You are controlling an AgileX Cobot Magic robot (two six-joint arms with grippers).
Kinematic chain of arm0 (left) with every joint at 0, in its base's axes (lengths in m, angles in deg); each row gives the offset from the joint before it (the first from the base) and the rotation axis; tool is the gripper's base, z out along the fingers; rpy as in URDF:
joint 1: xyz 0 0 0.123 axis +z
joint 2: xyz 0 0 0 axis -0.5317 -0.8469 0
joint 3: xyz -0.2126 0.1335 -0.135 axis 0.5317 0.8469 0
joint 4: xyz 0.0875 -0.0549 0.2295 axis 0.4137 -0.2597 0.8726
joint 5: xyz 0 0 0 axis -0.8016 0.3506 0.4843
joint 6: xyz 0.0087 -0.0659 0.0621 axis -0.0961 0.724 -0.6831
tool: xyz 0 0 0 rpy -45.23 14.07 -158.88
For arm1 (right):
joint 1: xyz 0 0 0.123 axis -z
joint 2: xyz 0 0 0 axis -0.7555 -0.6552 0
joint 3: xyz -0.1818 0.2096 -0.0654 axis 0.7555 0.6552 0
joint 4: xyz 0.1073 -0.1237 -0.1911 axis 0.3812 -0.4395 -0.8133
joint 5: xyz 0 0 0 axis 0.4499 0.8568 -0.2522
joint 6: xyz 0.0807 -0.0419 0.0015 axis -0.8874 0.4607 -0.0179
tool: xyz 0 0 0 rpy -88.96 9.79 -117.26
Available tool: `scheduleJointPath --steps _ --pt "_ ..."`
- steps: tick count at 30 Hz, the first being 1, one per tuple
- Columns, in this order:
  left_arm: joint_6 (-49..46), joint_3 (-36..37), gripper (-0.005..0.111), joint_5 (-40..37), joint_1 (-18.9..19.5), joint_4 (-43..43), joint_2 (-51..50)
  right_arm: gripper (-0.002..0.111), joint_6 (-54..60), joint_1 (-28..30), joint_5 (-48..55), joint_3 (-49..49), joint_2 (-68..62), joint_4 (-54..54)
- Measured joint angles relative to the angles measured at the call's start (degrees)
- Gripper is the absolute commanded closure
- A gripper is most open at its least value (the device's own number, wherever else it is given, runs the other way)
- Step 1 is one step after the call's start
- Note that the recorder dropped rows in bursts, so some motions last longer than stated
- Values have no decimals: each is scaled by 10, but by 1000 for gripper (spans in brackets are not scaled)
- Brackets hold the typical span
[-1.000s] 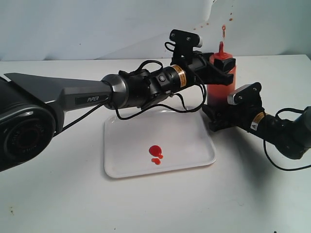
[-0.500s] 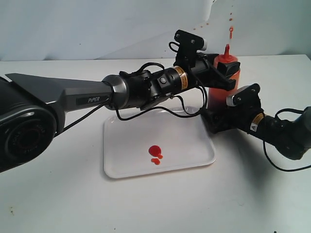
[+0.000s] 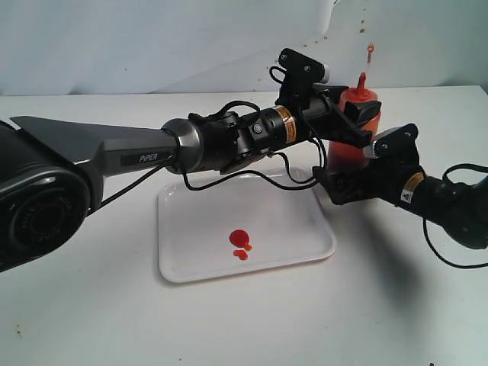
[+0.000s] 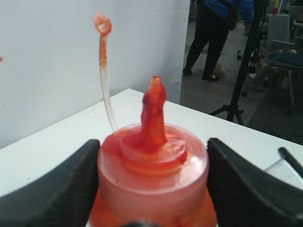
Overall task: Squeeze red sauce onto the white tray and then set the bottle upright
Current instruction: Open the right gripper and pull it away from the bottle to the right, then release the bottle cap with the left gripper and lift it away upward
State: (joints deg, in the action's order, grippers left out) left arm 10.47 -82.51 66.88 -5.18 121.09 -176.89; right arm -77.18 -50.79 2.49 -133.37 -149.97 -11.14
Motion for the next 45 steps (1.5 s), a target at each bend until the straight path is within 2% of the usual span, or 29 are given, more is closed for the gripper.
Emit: scheduleJointPath --steps 7,9,11,12,13,18,20,21,23,25,28,30,34,45 --pt "0 0 106 2 0 1 0 14 -3 0 72 60 71 8" --pt "0 0 106 2 0 1 0 19 -10 0 114 84 100 25" --pt "0 0 106 2 0 1 0 31 -19 0 134 114 128 38" --pt "0 0 106 2 0 1 0 40 -20 0 136 126 138 42" --pt "0 0 106 2 0 1 0 44 -20 0 139 151 161 59" --pt "0 0 106 2 0 1 0 108 -33 0 139 264 273 163" --pt "0 0 100 2 0 1 0 108 -33 0 139 305 335 187" --pt "0 0 92 2 0 1 0 108 -33 0 139 320 361 191" --pt "0 0 66 2 0 1 0 108 -33 0 139 350 421 196" --pt "0 0 46 2 0 1 0 108 -33 0 139 368 472 203" --pt "0 0 25 2 0 1 0 108 -33 0 139 387 526 206" --pt "0 0 17 -1 -1 1 -2 108 -33 0 139 397 556 207" --pt "0 0 11 -6 -1 1 -3 108 -33 0 145 414 613 207" --pt "2 0 11 -21 -1 10 6 108 -33 0 231 420 734 207"
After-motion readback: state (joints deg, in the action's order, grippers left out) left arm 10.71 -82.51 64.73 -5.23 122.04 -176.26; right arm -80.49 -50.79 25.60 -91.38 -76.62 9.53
